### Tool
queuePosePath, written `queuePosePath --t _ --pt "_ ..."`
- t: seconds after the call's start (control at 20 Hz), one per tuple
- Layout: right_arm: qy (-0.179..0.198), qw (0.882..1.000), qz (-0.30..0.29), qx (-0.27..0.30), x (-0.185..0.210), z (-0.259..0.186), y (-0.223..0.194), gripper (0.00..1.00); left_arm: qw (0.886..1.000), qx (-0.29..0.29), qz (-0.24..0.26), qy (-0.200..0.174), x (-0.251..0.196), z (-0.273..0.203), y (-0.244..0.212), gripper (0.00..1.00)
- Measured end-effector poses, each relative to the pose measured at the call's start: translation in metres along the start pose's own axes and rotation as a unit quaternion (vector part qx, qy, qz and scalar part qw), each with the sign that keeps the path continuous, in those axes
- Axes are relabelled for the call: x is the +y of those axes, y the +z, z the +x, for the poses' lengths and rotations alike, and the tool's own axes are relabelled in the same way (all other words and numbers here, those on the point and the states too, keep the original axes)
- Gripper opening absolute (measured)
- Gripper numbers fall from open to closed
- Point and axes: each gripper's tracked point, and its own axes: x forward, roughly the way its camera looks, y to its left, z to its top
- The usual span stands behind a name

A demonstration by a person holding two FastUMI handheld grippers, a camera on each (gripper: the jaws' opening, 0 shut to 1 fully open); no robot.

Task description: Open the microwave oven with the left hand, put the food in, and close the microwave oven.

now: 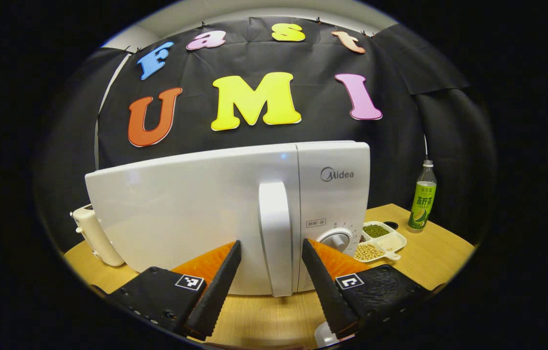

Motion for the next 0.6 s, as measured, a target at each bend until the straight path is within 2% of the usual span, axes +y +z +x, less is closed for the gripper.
queuePosePath --t 0.15,0.2,0.25,0.3,0.35,0.4,0.45,0.5,0.55,0.6 --pt "0.014 1.000 -0.012 -0.014 0.001 -0.001 -0.001 0.98 1.000 -0.008 0.000 0.003 -0.005 0.001 -0.002 0.82" --pt "0.018 1.000 -0.012 -0.015 0.001 0.001 -0.004 0.90 1.000 -0.015 0.002 0.002 -0.005 0.001 -0.001 0.69" --pt "0.021 1.000 -0.007 -0.013 0.000 0.002 -0.007 0.98 1.000 -0.019 -0.005 0.001 -0.003 0.002 0.000 0.77" --pt "0.024 1.000 -0.002 -0.012 -0.002 0.004 -0.010 0.98 1.000 -0.022 -0.017 -0.002 -0.002 0.001 0.000 0.74" --pt "0.025 1.000 0.001 -0.008 -0.004 0.006 -0.014 0.98 0.999 -0.024 -0.030 -0.004 -0.003 0.001 0.000 0.60" --pt "0.026 1.000 0.002 -0.005 -0.007 0.009 -0.019 0.98 0.999 -0.024 -0.034 -0.005 -0.002 0.001 0.000 0.67" --pt "0.022 1.000 0.004 -0.002 -0.012 0.011 -0.023 0.98 0.999 -0.026 -0.031 -0.005 -0.001 0.001 0.000 0.64" --pt "0.018 1.000 0.007 0.003 -0.016 0.013 -0.027 0.98 0.999 -0.030 -0.029 -0.006 -0.002 0.007 0.000 0.42" --pt "0.018 1.000 0.011 0.007 -0.019 0.014 -0.031 0.98 0.999 -0.029 -0.023 -0.006 -0.002 0.003 0.000 0.37" --pt "0.018 1.000 0.014 0.010 -0.022 0.015 -0.035 0.98 0.999 -0.031 -0.020 -0.006 -0.002 0.003 0.001 0.37"
